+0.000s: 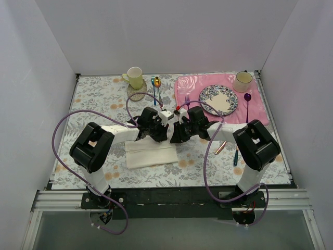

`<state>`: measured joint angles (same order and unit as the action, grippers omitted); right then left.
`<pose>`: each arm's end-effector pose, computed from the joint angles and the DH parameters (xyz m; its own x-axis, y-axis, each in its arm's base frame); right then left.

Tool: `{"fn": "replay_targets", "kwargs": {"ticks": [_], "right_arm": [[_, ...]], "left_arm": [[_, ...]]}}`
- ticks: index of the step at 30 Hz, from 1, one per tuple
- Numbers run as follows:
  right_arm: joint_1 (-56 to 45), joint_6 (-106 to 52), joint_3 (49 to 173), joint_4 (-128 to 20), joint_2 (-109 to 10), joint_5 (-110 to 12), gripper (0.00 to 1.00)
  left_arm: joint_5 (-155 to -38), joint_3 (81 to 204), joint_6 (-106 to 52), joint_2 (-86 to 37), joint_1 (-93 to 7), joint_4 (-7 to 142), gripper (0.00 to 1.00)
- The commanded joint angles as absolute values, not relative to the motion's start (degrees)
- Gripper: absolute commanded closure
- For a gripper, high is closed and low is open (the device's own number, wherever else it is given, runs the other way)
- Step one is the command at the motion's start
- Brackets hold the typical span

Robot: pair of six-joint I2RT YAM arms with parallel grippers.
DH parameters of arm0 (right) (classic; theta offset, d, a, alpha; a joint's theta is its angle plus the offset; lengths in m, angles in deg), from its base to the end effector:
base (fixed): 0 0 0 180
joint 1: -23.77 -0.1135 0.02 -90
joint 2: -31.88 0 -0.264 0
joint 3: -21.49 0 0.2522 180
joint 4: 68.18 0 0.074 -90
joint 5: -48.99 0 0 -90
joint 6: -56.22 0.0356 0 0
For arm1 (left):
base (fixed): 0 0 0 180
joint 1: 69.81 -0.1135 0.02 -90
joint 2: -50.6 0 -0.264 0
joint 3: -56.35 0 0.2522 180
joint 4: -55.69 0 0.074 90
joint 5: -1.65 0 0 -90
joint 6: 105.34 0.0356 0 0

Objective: Fold the napkin into a case and place the utensils inside
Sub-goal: Smooth out the 2/3-rectangle-folded napkin at the center of the board.

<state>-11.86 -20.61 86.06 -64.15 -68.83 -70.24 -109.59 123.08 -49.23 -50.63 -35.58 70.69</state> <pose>0.2768 0.2198 0.1564 -0.6954 -0.2538 -0.6723 -0.6709 0.5646 0.4808 0.2812 -0.2069 0.1481 -0.9227 -0.0008 -0.3855 0.2461 0.7683 -0.5908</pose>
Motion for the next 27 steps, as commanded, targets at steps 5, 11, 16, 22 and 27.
{"fn": "replay_targets", "kwargs": {"ticks": [5,11,16,22,27], "right_arm": [[-12.0,-20.15,87.55,-65.14,-69.55,-70.89,0.89],[-12.0,-20.07,89.21,-60.05,-67.36,-69.92,0.99],[-11.91,-18.75,88.52,-58.99,-69.45,-69.39,0.99],[-11.65,-17.87,87.28,-59.86,-73.32,-67.99,0.99],[-11.03,-16.55,87.28,-59.69,-75.17,-67.72,0.99]], "left_arm": [[-108.04,121.35,-48.73,-51.35,-35.45,74.9,0.93],[-108.39,121.78,-51.28,-50.38,-36.5,75.25,0.8],[-111.63,122.23,-55.58,-47.75,-39.05,75.26,0.72],[-121.89,121.87,-65.93,-39.14,-45.9,71.92,0.59],[-135.7,121.53,-77.28,-41.57,-47.84,65.95,0.73]]}}
